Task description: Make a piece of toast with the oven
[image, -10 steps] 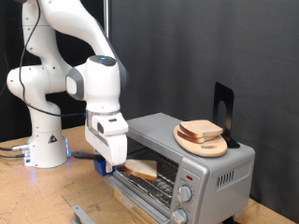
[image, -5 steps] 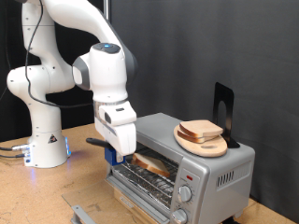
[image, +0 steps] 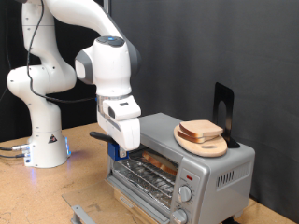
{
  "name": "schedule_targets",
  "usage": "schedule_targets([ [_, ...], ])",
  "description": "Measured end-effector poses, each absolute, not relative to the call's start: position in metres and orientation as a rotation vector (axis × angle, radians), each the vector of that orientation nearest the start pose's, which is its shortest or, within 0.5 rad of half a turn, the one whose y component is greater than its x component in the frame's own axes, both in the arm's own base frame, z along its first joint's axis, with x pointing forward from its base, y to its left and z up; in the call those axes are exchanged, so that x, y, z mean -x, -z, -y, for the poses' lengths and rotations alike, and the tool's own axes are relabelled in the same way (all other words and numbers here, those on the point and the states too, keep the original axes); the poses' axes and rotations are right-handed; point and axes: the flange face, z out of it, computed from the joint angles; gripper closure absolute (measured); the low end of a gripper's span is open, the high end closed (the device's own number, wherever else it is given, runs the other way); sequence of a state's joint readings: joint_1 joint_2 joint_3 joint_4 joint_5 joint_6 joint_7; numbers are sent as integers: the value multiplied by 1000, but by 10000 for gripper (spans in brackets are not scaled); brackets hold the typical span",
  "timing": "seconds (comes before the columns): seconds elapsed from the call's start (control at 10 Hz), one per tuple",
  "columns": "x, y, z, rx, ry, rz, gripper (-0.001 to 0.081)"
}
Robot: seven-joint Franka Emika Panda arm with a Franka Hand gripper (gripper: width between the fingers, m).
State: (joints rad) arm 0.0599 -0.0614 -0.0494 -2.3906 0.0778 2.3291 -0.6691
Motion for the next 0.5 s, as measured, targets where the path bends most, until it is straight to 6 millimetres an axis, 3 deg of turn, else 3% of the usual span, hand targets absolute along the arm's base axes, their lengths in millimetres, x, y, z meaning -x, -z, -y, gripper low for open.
schedule_targets([
  [0.5,-477,-334,27,2935,-60,927,497],
])
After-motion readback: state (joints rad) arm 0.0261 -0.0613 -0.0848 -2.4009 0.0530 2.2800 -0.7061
